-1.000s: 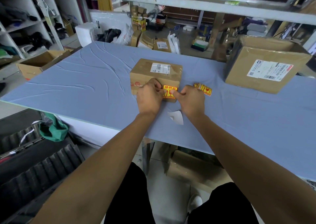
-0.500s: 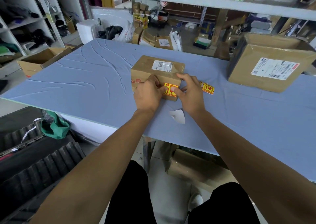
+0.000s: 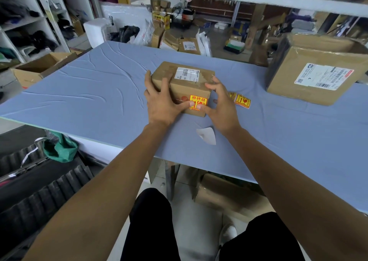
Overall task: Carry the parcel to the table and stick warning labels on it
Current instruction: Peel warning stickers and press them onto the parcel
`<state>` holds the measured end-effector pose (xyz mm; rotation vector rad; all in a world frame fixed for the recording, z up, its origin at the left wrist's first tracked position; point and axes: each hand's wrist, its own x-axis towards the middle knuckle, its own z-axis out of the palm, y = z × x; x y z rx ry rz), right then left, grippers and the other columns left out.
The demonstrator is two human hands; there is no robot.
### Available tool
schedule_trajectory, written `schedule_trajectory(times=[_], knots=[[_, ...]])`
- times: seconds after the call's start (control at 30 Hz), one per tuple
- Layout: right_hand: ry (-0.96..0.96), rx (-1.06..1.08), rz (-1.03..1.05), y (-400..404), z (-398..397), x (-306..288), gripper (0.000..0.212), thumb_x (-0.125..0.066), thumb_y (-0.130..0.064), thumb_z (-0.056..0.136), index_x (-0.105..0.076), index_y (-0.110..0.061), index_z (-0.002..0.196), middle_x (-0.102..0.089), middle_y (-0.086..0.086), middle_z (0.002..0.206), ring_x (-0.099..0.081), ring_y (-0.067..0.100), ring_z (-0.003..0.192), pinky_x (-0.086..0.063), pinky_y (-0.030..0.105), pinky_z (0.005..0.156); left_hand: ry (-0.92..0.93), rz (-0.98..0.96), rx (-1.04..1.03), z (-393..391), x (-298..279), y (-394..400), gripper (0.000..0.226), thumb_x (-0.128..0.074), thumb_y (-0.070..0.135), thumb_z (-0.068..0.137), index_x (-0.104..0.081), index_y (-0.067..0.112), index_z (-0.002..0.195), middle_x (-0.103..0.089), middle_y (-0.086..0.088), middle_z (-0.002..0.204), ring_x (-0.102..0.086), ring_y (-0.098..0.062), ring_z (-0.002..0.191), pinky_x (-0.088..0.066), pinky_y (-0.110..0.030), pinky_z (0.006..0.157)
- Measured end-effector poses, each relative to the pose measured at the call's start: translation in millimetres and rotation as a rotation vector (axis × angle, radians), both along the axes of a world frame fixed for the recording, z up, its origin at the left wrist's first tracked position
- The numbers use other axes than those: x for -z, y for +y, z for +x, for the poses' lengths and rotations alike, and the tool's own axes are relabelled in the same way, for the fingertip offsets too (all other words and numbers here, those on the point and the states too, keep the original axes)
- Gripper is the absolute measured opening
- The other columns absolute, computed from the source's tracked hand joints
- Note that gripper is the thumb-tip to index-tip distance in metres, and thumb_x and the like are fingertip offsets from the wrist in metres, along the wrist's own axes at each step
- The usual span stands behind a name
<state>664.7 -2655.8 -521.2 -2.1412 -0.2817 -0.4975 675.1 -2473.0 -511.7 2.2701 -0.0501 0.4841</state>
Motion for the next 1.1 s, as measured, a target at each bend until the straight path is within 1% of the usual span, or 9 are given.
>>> schedule_trajectory(times=[0.13,0.27,0.33,0.4,0.6,0.7,0.8,0.93,1.1], knots=[[0.004,-0.024,-0.043,0,1,1,0.079,-0.086,-0.029,0.067,-0.045,-0.012,0.133,-0.028,0.004,0.159,-0.029,0.016,0.144,-0.029,0.026,0.112,-0.013,0.092,0.0,-1,3,3,0.112,-0.087,0.063,0.048,-0.031,0.036,0.141,0.009,-0.009,0.165,-0.026,-0.038,0.144,-0.045,-0.052,0.105],[-0.017,0.007,-0.028,1,0,0,0.058,-0.073,-0.033,0.083,-0.048,-0.017,0.132,-0.03,0.0,0.159,-0.031,0.012,0.143,-0.031,0.023,0.108,-0.05,0.044,-0.018,-3,5,-2,0.105,-0.074,0.077,0.054,-0.033,0.037,0.142,0.012,-0.012,0.164,-0.027,-0.039,0.143,-0.042,-0.051,0.106],[-0.038,0.034,-0.02,1,0,0,0.044,-0.062,-0.034,0.092,-0.05,-0.018,0.131,-0.032,-0.001,0.158,-0.034,0.012,0.142,-0.033,0.023,0.106,-0.031,-0.011,-0.053,-2,6,-7,0.094,-0.068,0.079,0.06,-0.037,0.037,0.138,0.011,-0.013,0.164,-0.026,-0.04,0.144,-0.039,-0.052,0.108],[-0.052,0.035,-0.006,3,0,1,0.042,-0.06,-0.033,0.093,-0.051,-0.017,0.131,-0.033,0.0,0.158,-0.036,0.013,0.141,-0.036,0.026,0.107,-0.002,-0.044,-0.086,-1,6,-12,0.092,-0.065,0.081,0.06,-0.036,0.038,0.137,0.007,-0.013,0.164,-0.025,-0.041,0.144,-0.037,-0.055,0.11],[-0.012,-0.058,-0.043,-7,5,6,0.073,-0.081,-0.035,0.075,-0.045,-0.018,0.136,-0.026,0.0,0.161,-0.028,0.012,0.146,-0.034,0.03,0.113,0.01,-0.052,-0.06,2,8,-5,0.114,-0.079,0.075,0.042,-0.032,0.04,0.141,-0.005,-0.015,0.16,-0.033,-0.041,0.138,-0.041,-0.056,0.108],[-0.024,-0.06,-0.055,-9,6,9,0.072,-0.082,-0.025,0.075,-0.044,-0.02,0.136,-0.026,-0.001,0.161,-0.026,0.011,0.146,-0.037,0.035,0.114,0.006,-0.061,-0.06,2,8,-6,0.115,-0.081,0.074,0.041,-0.033,0.041,0.14,-0.015,-0.015,0.154,-0.038,-0.04,0.134,-0.044,-0.055,0.105],[-0.022,-0.064,-0.063,-11,6,6,0.062,-0.076,-0.024,0.081,-0.046,-0.02,0.136,-0.027,-0.001,0.161,-0.029,0.013,0.145,-0.037,0.035,0.114,0.004,-0.055,-0.058,1,8,-5,0.107,-0.081,0.07,0.047,-0.035,0.04,0.138,-0.023,-0.014,0.147,-0.039,-0.037,0.132,-0.046,-0.054,0.102],[0.009,-0.089,-0.067,-23,4,-1,0.049,-0.067,-0.029,0.088,-0.048,-0.022,0.133,-0.028,-0.001,0.16,-0.035,0.017,0.143,-0.043,0.045,0.11,0.001,-0.084,-0.043,-3,6,-8,0.085,-0.081,0.056,0.064,-0.04,0.04,0.137,-0.024,-0.012,0.144,-0.038,-0.037,0.132,-0.046,-0.053,0.103],[0.006,-0.051,-0.08,-43,-14,-3,0.04,-0.056,-0.033,0.094,-0.05,-0.019,0.131,-0.03,0.0,0.159,-0.039,0.019,0.141,-0.044,0.048,0.108,0.007,-0.117,0.019,-14,2,-21,0.072,-0.08,0.045,0.074,-0.044,0.041,0.136,-0.026,-0.011,0.141,-0.04,-0.035,0.13,-0.045,-0.048,0.102]])
